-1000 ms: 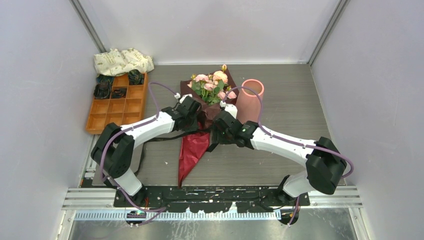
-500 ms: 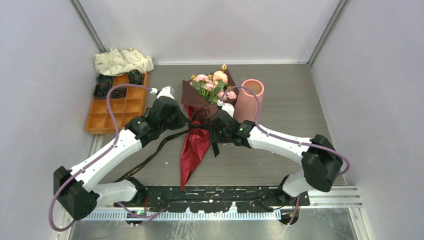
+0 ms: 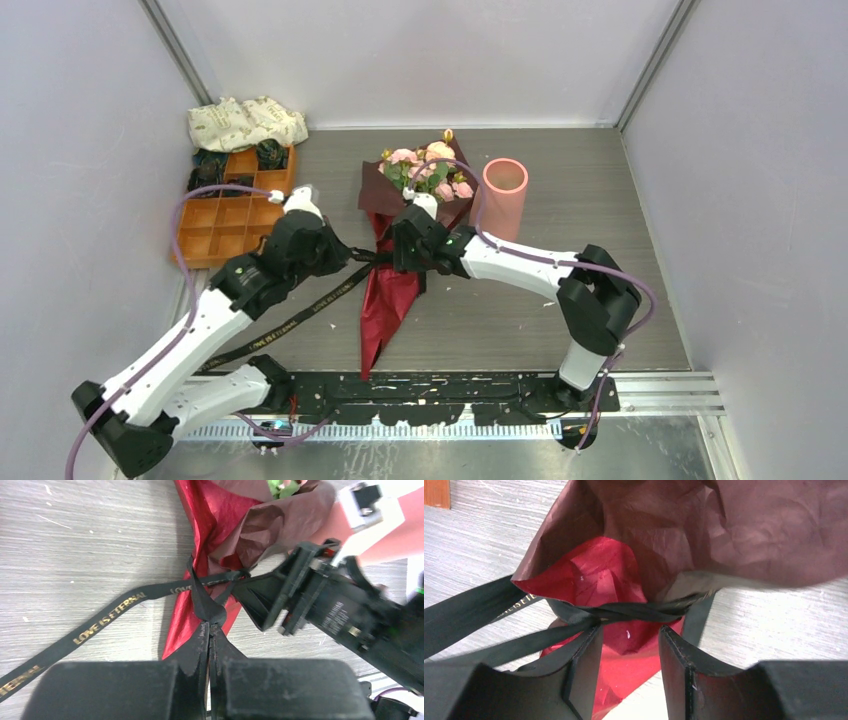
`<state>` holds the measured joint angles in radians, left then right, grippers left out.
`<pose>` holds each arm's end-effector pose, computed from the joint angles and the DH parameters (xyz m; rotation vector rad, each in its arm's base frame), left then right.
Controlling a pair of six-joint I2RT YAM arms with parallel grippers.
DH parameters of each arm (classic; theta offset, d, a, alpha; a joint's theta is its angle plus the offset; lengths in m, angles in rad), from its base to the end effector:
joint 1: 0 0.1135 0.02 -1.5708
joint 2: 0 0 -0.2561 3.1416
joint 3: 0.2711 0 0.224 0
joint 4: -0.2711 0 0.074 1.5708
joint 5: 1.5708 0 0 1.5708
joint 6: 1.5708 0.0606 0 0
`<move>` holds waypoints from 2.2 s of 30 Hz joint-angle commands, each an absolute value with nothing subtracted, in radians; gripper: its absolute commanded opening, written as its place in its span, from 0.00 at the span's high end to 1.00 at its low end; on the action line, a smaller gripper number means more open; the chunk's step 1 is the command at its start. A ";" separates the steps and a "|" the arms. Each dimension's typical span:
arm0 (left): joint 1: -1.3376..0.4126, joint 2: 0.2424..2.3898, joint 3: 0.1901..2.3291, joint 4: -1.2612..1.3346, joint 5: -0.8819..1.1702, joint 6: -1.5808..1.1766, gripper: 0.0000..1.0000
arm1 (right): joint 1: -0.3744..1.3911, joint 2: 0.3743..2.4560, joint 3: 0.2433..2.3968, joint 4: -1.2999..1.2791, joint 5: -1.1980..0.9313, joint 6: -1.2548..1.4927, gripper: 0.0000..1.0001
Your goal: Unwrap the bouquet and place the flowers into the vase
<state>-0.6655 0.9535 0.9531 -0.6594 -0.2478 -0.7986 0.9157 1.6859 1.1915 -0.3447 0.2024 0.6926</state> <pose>0.1606 -0.1072 0.3009 -0.2873 2.2414 -0.5296 0.2271 0.2756 0.2191 -0.1779 2.4434 0.5030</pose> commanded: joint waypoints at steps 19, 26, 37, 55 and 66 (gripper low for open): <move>-0.666 0.633 1.338 -1.083 -0.683 -0.651 0.99 | 0.921 1.807 1.379 -0.402 0.313 0.611 0.50; -0.666 0.715 1.086 -0.914 -0.416 -0.708 0.97 | 0.916 1.800 1.410 -0.460 0.375 0.575 0.49; -0.667 0.755 0.915 -0.755 -0.283 -0.729 0.94 | 0.913 1.887 1.507 -0.515 0.427 0.545 0.95; -0.666 1.049 0.845 -0.364 -0.054 -0.677 0.78 | 0.914 1.343 1.134 -0.480 0.521 0.700 0.99; -0.670 1.189 0.884 -0.308 -0.005 -0.658 0.76 | 0.915 1.158 1.185 -0.593 0.561 0.674 0.99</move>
